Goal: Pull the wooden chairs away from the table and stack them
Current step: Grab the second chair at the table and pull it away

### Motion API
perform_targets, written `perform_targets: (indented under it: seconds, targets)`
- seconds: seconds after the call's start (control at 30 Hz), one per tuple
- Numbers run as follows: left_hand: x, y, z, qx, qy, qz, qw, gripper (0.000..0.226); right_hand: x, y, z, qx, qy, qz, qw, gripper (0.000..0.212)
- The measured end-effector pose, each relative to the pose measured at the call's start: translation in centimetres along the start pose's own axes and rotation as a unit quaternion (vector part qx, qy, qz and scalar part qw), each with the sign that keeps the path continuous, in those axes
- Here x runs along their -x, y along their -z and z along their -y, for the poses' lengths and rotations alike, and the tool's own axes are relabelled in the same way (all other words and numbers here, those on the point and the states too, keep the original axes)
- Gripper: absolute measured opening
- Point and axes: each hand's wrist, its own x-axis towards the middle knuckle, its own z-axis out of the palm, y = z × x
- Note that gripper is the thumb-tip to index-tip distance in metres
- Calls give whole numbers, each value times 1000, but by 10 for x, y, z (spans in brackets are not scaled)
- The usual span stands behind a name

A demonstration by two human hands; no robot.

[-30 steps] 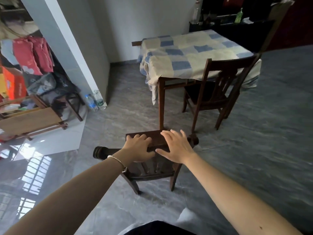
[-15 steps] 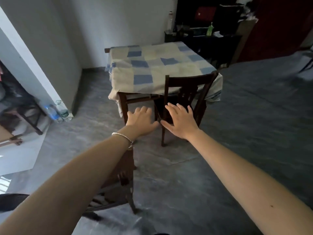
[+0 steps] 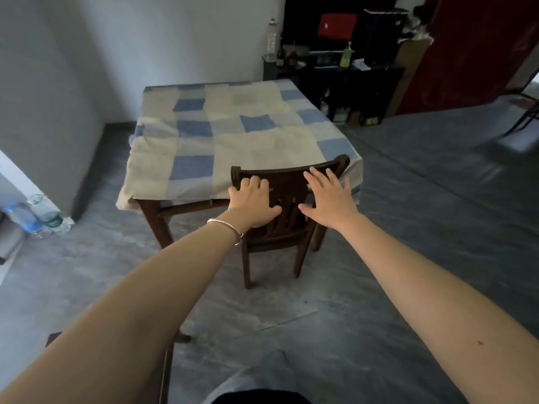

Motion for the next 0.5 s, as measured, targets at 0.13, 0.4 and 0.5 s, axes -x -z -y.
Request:
perform_targets:
  seconds: [0.13, 0.4, 0.5]
  targets:
    - [-75, -7, -7, -8, 19, 8, 1000, 69, -69, -16, -40, 9, 8, 23, 1000, 82]
    - [-178, -45, -3, -4, 69, 62, 996, 71, -178, -84, -100, 21, 42, 117, 992, 88]
    - [-206, -66, -3, 8, 87, 80, 993, 73, -208, -105, -112, 36, 69, 139, 987, 91]
